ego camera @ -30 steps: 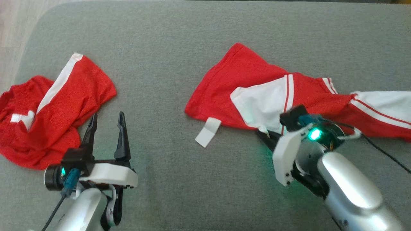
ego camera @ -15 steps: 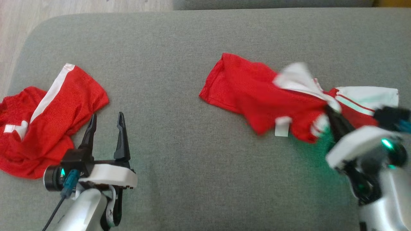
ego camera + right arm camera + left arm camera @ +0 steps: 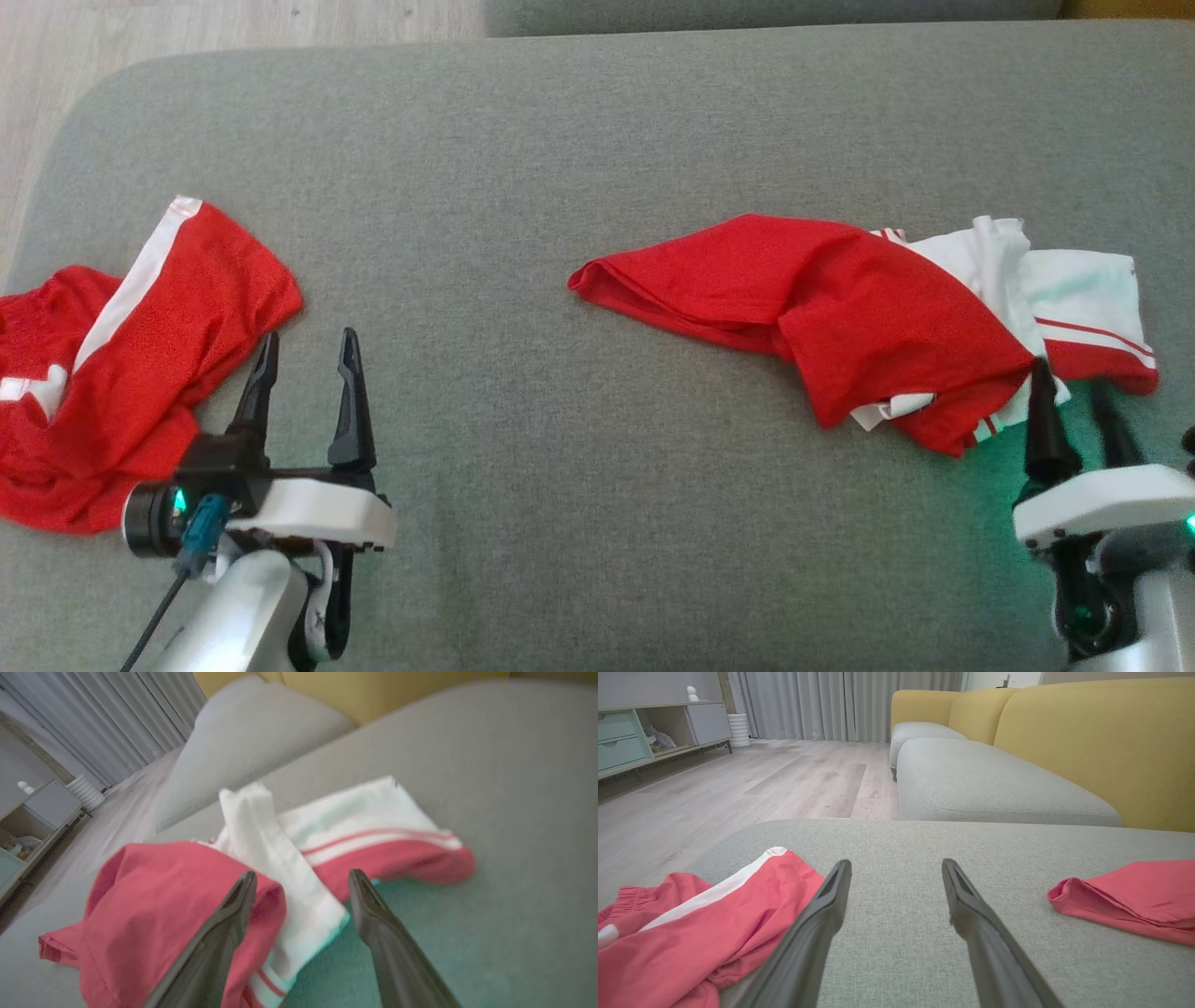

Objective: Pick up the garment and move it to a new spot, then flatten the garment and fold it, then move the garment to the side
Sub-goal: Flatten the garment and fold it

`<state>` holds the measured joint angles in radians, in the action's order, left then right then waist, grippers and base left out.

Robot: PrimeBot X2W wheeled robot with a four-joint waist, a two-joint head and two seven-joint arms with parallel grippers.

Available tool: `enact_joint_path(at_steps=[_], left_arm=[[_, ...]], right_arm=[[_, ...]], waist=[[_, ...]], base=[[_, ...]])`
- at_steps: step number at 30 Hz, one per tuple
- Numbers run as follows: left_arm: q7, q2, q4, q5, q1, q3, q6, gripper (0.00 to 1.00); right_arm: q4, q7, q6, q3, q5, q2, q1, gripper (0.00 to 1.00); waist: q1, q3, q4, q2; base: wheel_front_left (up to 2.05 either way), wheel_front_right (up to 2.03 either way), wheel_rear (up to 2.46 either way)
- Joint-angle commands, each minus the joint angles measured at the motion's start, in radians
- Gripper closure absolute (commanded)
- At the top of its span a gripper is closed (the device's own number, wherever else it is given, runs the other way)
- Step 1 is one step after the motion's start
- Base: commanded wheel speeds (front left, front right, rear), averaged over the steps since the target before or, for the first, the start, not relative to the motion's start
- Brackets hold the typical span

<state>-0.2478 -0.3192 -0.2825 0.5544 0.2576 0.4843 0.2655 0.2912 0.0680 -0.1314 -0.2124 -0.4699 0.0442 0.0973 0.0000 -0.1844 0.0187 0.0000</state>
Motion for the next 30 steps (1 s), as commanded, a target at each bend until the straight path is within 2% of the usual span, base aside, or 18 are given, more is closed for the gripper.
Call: enact_joint_path(at_steps=[1, 5, 10, 15, 30], left_arm=[[-0.003, -0.031, 0.030, -0.003, 0.015, -0.037, 0.008, 0.00], [-0.001, -0.035, 0.035, 0.000, 0.008, -0.038, 0.014, 0.00], [0.002, -0.038, 0.040, 0.002, -0.002, -0.035, 0.019, 0.00], [0.006, -0.040, 0.042, 0.006, -0.010, -0.031, 0.021, 0.00], [0.014, -0.050, 0.060, 0.014, -0.026, -0.027, 0.034, 0.00]], right_arm=[[-0.075, -0.047, 0.001, 0.027, 0.065, 0.019, 0.014, 0.00], [-0.192, -0.104, 0.001, 0.064, 0.208, 0.050, 0.023, 0.00], [-0.303, -0.100, 0.001, 0.173, 0.291, 0.074, 0.022, 0.00], [-0.354, -0.083, 0.001, 0.232, 0.278, 0.060, -0.016, 0.00], [-0.380, -0.057, 0.001, 0.235, 0.247, 0.028, -0.056, 0.00]], waist=[[0.0000, 0.003, -0.004, 0.0000], [0.0000, 0.010, -0.011, 0.0000], [0.0000, 0.024, -0.014, 0.0000], [0.0000, 0.038, -0.009, 0.0000], [0.0000, 0.041, -0.010, 0.0000]], base=[[0.00, 0.00, 0.00], [0.00, 0.00, 0.00], [0.00, 0.00, 0.00], [0.00, 0.00, 0.00], [0.00, 0.00, 0.00]])
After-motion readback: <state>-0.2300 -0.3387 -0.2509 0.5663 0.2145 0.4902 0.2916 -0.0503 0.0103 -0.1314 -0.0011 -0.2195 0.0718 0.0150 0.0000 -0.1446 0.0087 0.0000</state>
